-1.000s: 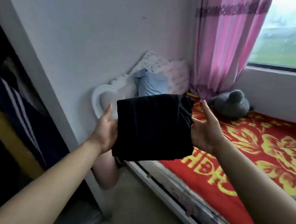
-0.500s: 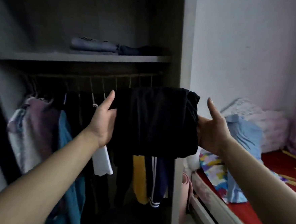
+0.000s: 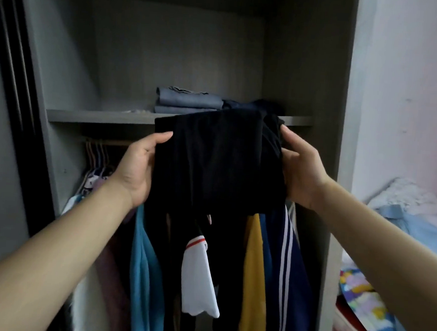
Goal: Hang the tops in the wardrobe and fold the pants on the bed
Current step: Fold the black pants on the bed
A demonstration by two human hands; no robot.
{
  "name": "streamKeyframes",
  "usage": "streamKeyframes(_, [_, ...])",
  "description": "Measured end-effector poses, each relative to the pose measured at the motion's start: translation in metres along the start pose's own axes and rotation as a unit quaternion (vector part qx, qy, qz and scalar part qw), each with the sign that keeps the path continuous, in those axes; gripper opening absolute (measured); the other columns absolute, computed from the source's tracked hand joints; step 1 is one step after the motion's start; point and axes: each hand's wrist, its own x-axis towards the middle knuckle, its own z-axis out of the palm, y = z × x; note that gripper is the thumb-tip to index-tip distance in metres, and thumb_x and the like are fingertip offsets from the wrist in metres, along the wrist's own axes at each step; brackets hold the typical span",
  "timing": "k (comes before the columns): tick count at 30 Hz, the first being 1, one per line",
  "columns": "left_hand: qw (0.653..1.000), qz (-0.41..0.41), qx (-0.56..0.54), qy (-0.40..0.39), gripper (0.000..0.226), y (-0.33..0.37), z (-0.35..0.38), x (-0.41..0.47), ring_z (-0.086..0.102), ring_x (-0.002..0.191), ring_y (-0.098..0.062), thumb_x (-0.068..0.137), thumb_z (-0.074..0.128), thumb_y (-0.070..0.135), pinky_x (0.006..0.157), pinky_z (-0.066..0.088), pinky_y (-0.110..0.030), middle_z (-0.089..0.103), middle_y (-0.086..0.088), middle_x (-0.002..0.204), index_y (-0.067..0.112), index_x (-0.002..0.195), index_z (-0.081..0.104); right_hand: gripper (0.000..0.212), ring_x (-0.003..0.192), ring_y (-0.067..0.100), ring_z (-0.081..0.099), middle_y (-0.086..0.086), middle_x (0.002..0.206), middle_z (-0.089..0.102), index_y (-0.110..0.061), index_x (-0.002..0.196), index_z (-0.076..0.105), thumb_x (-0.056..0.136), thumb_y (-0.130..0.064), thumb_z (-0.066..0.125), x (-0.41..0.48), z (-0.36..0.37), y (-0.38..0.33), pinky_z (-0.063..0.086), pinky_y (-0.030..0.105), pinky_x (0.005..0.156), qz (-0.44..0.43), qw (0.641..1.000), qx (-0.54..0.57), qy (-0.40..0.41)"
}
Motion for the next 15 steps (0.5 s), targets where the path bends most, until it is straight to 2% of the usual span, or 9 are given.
streamKeyframes(4, [0.999, 0.044, 0.025, 0.003, 0.029, 0.029, 0.006, 0.051, 0.074, 0.078, -0.022, 0.075, 0.066, 0.033, 0.066, 0.059, -0.032, 0.076, -0.006, 0.088, 0.013, 0.091, 0.081, 0.067, 0.112, 0.028, 0.069, 0.006, 0.124, 0.071, -0.017, 0.116, 0.075, 0.079, -0.071, 0.059, 0.049, -0.012, -0.040, 0.056, 0.039, 0.085, -0.040, 0.999, -0.030, 0.003])
streamKeyframes(7, [0.995, 0.079, 0.050, 0.020, 0.034, 0.053, 0.020, 0.104, 0.073, 0.087, -0.026, 0.081, 0.062, 0.030, 0.074, 0.059, -0.037, 0.074, -0.007, 0.097, 0.011, 0.105, 0.077, 0.066, 0.104, 0.030, 0.071, 0.007, 0.117, 0.073, -0.012, 0.109, 0.078, 0.077, -0.068, 0.063, 0.095, -0.033, -0.076, 0.058, 0.038, 0.077, -0.064, 0.997, -0.027, 0.016])
streamKeyframes(10, [0.992, 0.093, 0.076, 0.041, 0.041, 0.069, 0.037, 0.160, 0.072, 0.096, -0.031, 0.084, 0.058, 0.026, 0.075, 0.059, -0.044, 0.073, -0.009, 0.110, 0.009, 0.119, 0.071, 0.049, 0.083, 0.026, 0.074, 0.004, 0.096, 0.074, -0.013, 0.090, 0.079, 0.077, -0.058, 0.067, 0.142, -0.060, -0.109, 0.059, 0.036, 0.065, -0.096, 0.994, -0.046, 0.018])
streamKeyframes(12, [0.989, 0.100, 0.095, 0.058, 0.035, 0.077, 0.049, 0.200, 0.073, 0.093, -0.031, 0.086, 0.057, 0.025, 0.071, 0.060, -0.046, 0.075, -0.009, 0.108, 0.011, 0.114, 0.072, 0.037, 0.073, 0.024, 0.071, 0.002, 0.085, 0.070, -0.014, 0.086, 0.073, 0.074, -0.048, 0.068, 0.175, -0.078, -0.131, 0.056, 0.036, 0.061, -0.108, 0.991, -0.075, 0.028])
streamKeyframes(15, [0.983, 0.095, 0.132, 0.090, 0.028, 0.086, 0.064, 0.260, 0.074, 0.087, -0.029, 0.085, 0.059, 0.026, 0.076, 0.059, -0.044, 0.076, -0.007, 0.102, 0.015, 0.107, 0.073, 0.028, 0.066, 0.024, 0.068, 0.003, 0.078, 0.067, -0.015, 0.088, 0.065, 0.069, -0.035, 0.064, 0.223, -0.104, -0.158, 0.055, 0.037, 0.061, -0.110, 0.982, -0.133, 0.075])
